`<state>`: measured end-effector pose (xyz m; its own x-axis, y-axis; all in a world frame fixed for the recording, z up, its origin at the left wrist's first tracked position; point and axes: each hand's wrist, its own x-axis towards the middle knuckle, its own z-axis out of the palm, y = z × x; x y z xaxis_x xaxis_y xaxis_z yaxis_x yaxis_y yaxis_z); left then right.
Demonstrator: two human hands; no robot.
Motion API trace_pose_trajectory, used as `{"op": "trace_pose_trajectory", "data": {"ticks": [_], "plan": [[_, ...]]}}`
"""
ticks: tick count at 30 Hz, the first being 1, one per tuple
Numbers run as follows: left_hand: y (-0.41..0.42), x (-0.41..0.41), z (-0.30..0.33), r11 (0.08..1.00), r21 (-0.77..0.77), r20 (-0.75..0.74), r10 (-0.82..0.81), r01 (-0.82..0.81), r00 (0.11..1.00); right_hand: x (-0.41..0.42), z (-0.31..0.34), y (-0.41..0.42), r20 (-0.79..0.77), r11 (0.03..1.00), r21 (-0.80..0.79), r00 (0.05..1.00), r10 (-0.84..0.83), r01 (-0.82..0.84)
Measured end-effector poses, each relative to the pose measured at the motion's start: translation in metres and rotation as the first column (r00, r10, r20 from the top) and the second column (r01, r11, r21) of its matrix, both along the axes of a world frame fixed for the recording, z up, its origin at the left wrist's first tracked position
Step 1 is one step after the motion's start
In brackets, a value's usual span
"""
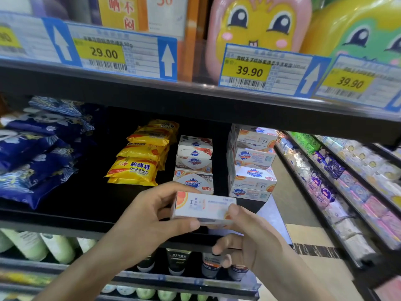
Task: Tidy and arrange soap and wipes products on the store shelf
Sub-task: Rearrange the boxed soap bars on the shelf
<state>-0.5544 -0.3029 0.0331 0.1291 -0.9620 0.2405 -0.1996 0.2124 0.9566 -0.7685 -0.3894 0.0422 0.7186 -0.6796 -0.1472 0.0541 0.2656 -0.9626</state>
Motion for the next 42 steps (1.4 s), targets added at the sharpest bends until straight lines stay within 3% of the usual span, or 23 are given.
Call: {"op": "trace_pose_trajectory", "data": {"ticks": [4, 7, 11, 15, 21, 26, 30, 36, 42], "plan": [[0.003, 0.002, -0.002, 1.0, 0.008, 0.095, 0.008, -0.009, 0.995, -0.003, -0.014, -0.004, -0.016, 0.996, 0.063, 0.998, 0.061, -0.059], [0.006, 0.003, -0.008, 0.998, 0.058, 0.133, -0.002, -0.005, 0.991, -0.002, -0.021, -0.007, 0.031, 0.993, 0.122, 0.999, -0.007, 0.003], [0.009, 0.007, -0.015, 0.988, 0.132, 0.167, 0.056, -0.079, 0.984, -0.003, -0.022, -0.007, 0.043, 0.995, 0.082, 0.998, -0.055, 0.051], [0.005, 0.013, -0.016, 0.955, 0.198, 0.026, 0.219, -0.22, 0.975, -0.006, -0.021, -0.006, 0.039, 0.999, 0.015, 0.998, -0.045, 0.045], [0.003, 0.011, -0.014, 0.907, 0.344, -0.142, 0.305, -0.242, 0.942, -0.005, -0.019, -0.003, 0.014, 0.986, -0.144, 0.997, -0.079, 0.081], [0.004, 0.008, -0.009, 0.903, 0.428, -0.211, 0.126, -0.025, 0.969, -0.003, -0.017, -0.001, 0.001, 0.949, -0.307, 0.997, -0.08, 0.077], [0.004, 0.003, -0.011, 0.911, 0.399, -0.201, -0.018, 0.098, 0.979, -0.002, -0.02, 0.001, 0.008, 0.9, -0.431, 0.998, -0.07, 0.067], [0.006, 0.002, -0.01, 0.958, 0.28, -0.18, -0.014, 0.065, 0.984, -0.004, -0.024, 0.001, -0.008, 0.874, -0.482, 0.997, -0.075, 0.062], [0.006, 0.008, -0.009, 0.986, 0.165, -0.099, 0.036, -0.019, 0.994, -0.006, -0.016, 0.0, -0.072, 0.906, -0.41, 0.987, -0.147, 0.105]]}}
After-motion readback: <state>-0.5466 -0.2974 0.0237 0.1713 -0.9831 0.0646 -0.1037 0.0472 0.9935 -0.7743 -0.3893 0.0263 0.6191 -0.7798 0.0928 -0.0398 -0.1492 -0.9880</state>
